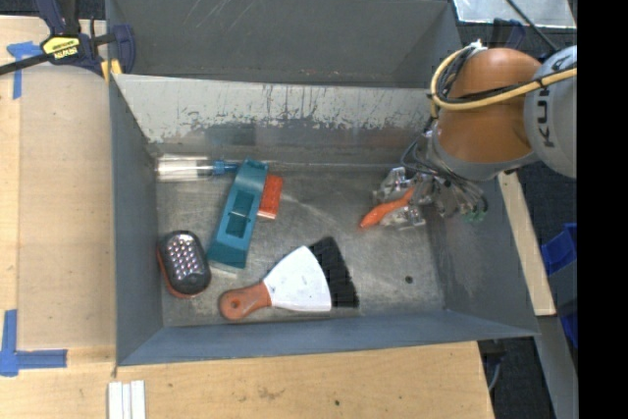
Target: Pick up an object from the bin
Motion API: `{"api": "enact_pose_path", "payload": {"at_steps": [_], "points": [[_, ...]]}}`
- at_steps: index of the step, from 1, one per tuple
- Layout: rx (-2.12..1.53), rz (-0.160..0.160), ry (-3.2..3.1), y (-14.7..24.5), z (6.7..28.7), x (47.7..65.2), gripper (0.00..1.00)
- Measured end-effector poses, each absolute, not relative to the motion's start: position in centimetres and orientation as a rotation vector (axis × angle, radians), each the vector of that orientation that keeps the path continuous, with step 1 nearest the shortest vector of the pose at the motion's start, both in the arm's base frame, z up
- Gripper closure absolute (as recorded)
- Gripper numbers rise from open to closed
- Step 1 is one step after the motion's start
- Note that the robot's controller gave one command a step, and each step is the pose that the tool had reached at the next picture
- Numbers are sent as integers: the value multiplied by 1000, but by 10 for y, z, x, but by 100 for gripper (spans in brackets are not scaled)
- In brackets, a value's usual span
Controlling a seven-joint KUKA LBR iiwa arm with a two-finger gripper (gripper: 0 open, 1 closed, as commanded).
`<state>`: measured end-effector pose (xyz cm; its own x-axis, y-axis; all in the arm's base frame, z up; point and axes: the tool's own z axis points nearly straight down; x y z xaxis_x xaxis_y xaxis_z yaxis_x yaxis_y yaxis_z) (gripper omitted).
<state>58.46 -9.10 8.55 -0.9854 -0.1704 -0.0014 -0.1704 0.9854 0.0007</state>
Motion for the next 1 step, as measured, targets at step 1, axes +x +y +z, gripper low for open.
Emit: {"api": "enact_pose_path", "payload": {"at_steps": [1], "points": [[-268,1,3129,-91,85,585,100]]}}
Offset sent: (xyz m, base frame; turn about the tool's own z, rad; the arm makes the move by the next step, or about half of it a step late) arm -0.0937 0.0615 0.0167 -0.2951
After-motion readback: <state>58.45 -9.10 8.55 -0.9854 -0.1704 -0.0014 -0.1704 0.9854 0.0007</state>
